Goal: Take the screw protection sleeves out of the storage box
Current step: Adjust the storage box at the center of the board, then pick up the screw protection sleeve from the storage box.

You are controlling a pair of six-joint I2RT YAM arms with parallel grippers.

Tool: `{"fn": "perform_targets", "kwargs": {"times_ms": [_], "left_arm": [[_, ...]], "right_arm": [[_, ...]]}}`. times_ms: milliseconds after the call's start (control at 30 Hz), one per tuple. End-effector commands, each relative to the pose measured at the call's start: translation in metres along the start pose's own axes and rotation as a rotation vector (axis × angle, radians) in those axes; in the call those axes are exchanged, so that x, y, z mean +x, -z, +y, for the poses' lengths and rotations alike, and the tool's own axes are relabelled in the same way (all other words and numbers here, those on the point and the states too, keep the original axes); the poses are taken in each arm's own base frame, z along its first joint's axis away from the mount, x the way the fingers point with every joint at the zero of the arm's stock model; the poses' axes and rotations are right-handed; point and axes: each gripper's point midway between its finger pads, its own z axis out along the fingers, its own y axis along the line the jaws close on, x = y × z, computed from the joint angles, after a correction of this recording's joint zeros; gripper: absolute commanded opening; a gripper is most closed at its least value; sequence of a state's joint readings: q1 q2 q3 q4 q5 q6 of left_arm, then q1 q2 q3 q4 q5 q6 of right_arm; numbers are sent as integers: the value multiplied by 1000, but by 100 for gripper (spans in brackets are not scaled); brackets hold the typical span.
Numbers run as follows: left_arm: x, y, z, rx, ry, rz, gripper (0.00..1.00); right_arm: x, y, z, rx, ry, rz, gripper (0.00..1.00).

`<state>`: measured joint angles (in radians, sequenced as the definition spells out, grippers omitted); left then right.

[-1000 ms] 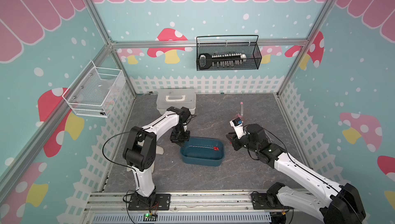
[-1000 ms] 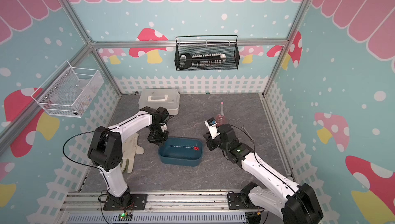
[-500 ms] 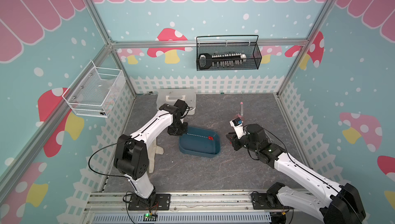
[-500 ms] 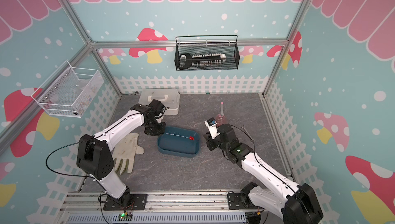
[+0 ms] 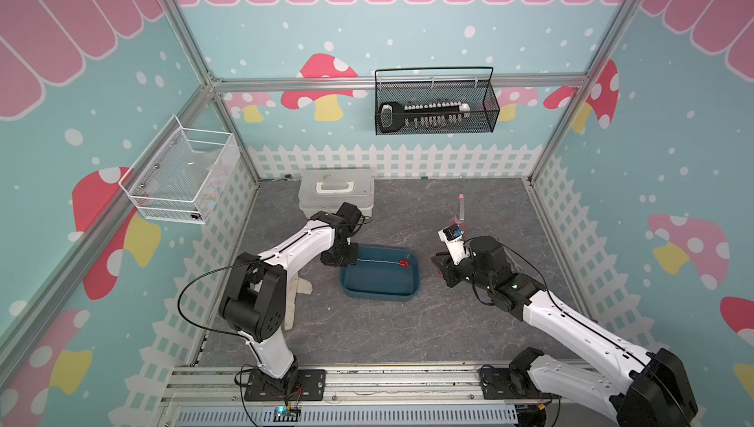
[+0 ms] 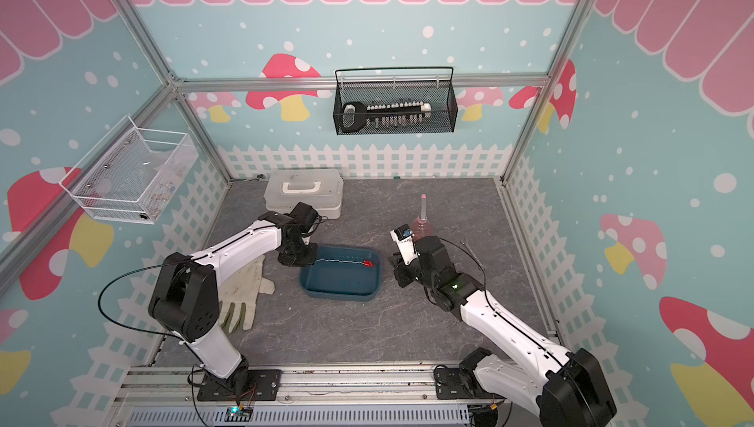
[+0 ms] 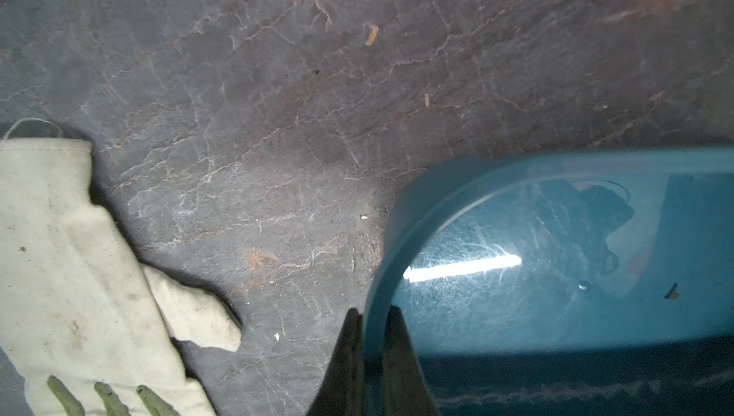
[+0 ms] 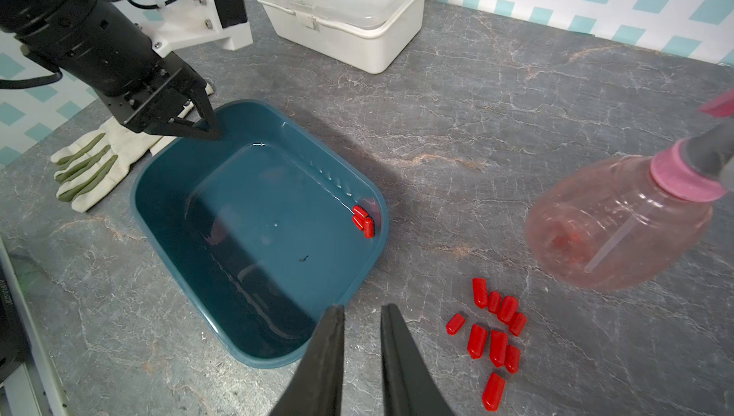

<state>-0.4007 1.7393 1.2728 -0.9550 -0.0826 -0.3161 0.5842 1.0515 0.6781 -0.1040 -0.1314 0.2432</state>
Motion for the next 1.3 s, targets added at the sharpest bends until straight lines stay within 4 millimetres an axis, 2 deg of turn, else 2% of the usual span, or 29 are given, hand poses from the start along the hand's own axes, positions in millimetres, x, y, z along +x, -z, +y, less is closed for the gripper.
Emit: {"fn": "perform_targets", "kwargs": {"times_ms": [0, 67, 133, 167, 300, 467, 600, 667, 767, 833, 867, 933, 1033, 1167, 1267], "left_arm": [[-6, -2, 3, -18, 24, -53, 18], [-7, 0, 1, -1, 31, -65, 24], [-10, 4, 0, 7, 41, -90, 36], [-12, 7, -2, 19, 47, -107, 38], [-30, 30, -9, 40, 72, -280, 39], [-50, 73, 9, 74, 258, -578, 39], [-45, 96, 21, 175, 409, -795, 37], [-39, 99, 24, 222, 432, -873, 37], [-27, 91, 29, 250, 449, -918, 38], [-26, 88, 27, 279, 433, -914, 38], [-29, 88, 33, 282, 437, -909, 38], [-36, 95, 28, 326, 394, -919, 38], [-44, 107, 7, 411, 302, -914, 38], [-50, 99, -9, 475, 255, -881, 38], [-54, 104, -37, 554, 146, -846, 39]], "right_arm": [[-2, -1, 2, -5, 6, -4, 22], [-3, 0, 1, -2, 6, -5, 22], [-3, 0, 1, -2, 7, -4, 22], [-3, 1, 1, 0, 6, -3, 22], [-6, 1, 1, 4, 8, 17, 22], [-5, 3, 3, -1, 29, 123, 23], [-9, 6, 8, -23, 34, 210, 23], [-10, 6, 11, -35, 25, 268, 23], [-11, 4, 12, -13, -6, 344, 23], [-12, 1, 11, 25, -21, 374, 25], [-13, -1, 11, 51, -25, 386, 25], [-13, -6, 13, 92, -25, 413, 26], [-14, -17, 18, 107, -27, 436, 26], [-13, -37, 27, 120, -15, 492, 26], [-11, -50, 31, 144, 3, 528, 26]]}}
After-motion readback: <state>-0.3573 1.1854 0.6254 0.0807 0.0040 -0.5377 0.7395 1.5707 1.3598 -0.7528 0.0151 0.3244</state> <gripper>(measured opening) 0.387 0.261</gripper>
